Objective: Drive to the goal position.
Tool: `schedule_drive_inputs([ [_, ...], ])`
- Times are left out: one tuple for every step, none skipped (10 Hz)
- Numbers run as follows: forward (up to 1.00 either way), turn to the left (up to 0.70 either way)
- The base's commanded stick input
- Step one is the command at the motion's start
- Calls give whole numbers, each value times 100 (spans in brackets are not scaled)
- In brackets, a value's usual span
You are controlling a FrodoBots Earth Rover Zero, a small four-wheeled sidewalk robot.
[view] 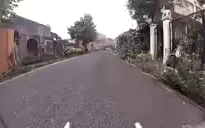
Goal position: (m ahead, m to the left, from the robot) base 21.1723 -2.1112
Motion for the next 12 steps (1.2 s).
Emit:
schedule_drive_inputs([
  [70,0],
  [70,0],
  [70,0],
  [70,0],
  [70,0],
  [70,0],
  [70,0],
  [70,0],
  [70,0],
  [70,0],
  [70,0],
  [70,0],
])
